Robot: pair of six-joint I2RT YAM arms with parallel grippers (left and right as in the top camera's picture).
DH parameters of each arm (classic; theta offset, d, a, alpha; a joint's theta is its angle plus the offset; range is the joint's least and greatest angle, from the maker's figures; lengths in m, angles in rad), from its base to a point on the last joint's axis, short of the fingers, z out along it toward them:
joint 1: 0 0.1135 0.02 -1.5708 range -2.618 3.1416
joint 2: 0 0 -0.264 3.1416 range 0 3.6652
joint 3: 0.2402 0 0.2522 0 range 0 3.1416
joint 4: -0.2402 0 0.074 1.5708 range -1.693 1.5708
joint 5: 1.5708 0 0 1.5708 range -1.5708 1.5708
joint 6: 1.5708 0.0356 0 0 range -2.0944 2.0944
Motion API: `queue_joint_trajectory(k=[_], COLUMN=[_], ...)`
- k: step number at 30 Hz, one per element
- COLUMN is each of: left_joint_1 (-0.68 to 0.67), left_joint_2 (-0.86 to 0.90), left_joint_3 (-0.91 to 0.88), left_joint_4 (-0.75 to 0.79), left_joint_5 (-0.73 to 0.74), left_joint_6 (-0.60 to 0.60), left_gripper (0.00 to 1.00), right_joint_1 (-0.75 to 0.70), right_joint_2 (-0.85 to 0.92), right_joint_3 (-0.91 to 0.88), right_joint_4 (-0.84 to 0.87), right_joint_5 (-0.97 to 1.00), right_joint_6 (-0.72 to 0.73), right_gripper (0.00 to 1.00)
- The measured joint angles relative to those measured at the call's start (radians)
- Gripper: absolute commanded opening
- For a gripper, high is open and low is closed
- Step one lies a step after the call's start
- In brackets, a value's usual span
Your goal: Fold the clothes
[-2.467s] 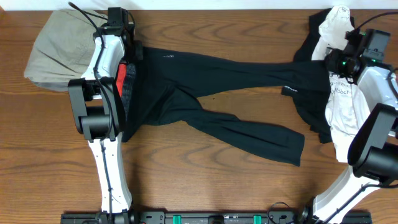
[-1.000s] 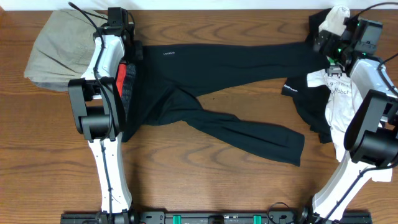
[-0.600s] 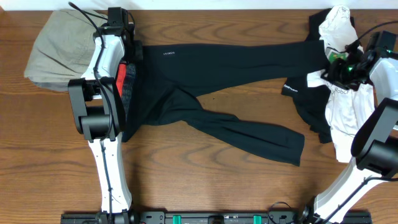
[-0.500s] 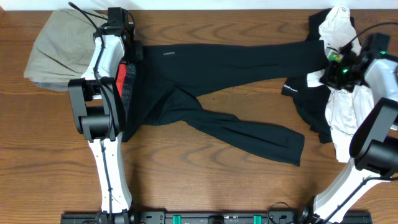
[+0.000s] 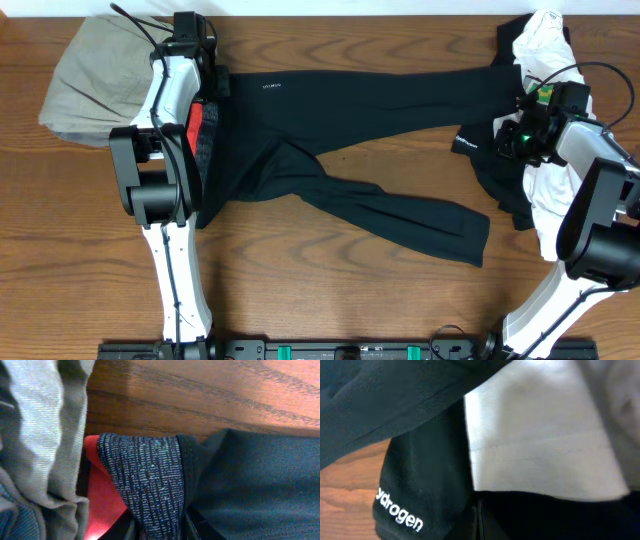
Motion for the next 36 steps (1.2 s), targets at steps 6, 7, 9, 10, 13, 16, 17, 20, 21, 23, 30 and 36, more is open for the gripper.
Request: queue_joint_trajectory(k=[6,7,9,10,13,16,17,20,21,23,30,36], left_joint_1=[0.000,0.000,0.000,0.000,0.000,0.000,0.000,0.000,0.000,0.000,0.000,-0.002], left_joint_2=[0.000,0.000,0.000,0.000,0.000,0.000,0.000,0.000,0.000,0.000,0.000,-0.005], left_joint_3=[0.000,0.000,0.000,0.000,0.000,0.000,0.000,0.000,0.000,0.000,0.000,0.000], left_joint_4=[0.000,0.000,0.000,0.000,0.000,0.000,0.000,-0.001,-0.001,-0.001,-0.003,-0.018], left_joint_5=[0.000,0.000,0.000,0.000,0.000,0.000,0.000,0.000,0.000,0.000,0.000,0.005], left_joint_6=[0.000,0.000,0.000,0.000,0.000,0.000,0.000,0.000,0.000,0.000,0.000,0.000], left_gripper=[0.26,0.26,0.26,0.26,0.25,0.26,0.25,0.25,0.26,0.26,0.26,0.90], right_joint_1=[-0.040,-0.061,-0.104,-0.129,-0.200,-0.257,-0.264,-0.294,-0.299,-0.302,-0.301,-0.301], right_joint_2=[-0.006,-0.006,-0.005,-0.005,-0.005,0.000,0.001,0.003,0.003,0.003,0.003,0.004], right_joint_3=[-0.002,-0.003,-0.005,-0.007,-0.013,-0.017,-0.017,-0.018,-0.019,-0.019,-0.003,0.169], right_joint_4=[0.047,0.061,0.087,0.102,0.145,0.193,0.198,0.224,0.228,0.233,0.200,0.017], right_joint_5=[0.081,0.091,0.111,0.122,0.154,0.188,0.193,0.208,0.209,0.211,0.197,0.163], right_joint_6=[0.036,0.039,0.042,0.043,0.045,0.046,0.046,0.046,0.046,0.046,0.051,0.036], right_gripper=[0.01,0.01,0.01,0.01,0.01,0.01,0.01,0.01,0.01,0.01,0.21,0.68])
